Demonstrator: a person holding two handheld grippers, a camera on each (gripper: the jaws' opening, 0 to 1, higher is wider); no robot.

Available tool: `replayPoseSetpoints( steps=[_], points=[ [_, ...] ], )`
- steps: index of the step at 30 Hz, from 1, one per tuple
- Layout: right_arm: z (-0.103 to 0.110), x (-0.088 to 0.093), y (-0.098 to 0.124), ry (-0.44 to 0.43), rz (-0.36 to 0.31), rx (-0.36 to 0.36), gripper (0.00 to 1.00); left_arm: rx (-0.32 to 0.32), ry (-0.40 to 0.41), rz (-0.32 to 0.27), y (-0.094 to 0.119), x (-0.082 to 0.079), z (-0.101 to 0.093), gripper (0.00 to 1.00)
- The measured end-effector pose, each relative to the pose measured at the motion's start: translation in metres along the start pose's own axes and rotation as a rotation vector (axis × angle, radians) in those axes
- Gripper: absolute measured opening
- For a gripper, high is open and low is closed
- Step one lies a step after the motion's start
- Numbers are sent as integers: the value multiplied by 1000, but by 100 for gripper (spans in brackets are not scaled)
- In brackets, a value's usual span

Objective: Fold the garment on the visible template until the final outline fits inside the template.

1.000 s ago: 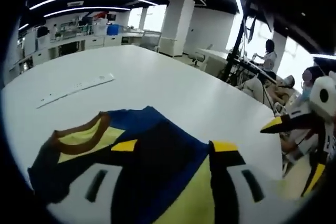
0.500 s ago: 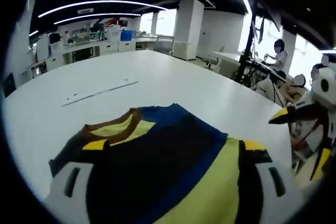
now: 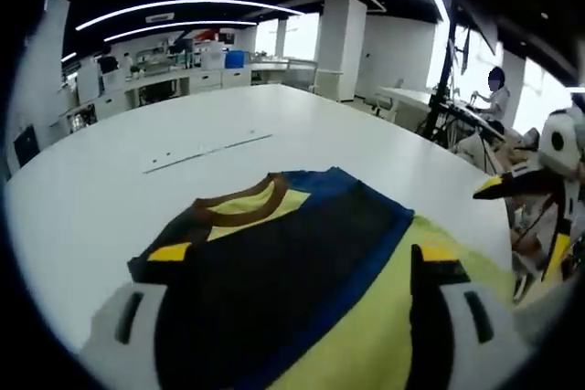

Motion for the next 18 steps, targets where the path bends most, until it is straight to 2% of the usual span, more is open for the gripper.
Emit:
replayPoseSetpoints(
  steps=[3, 5, 10, 18],
  points=[
    [-1, 0, 1, -1, -3, 1, 99, -4, 6, -1, 8, 3, 8, 84],
    [-1, 0, 2, 0, -4, 3, 99, -13, 16, -22, 15, 5, 14, 80],
    [0, 0, 2, 2, -1, -1, 99, -36, 12, -24, 29, 11, 25, 77],
    [0, 0, 2, 1, 2, -1, 99, -44, 33, -22, 54, 26, 40, 58]
  ],
)
Point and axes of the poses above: the point that each gripper's makers call its tool centre point, and the gripper's own axes: y roughly backward along the fingers, z roughly to its left, x roughly out of its underside, the point moved 8 cm from there along y, roughly backward along the fingers, and after that the axes turned 4 degrees about -z, right-handed, at the moved point
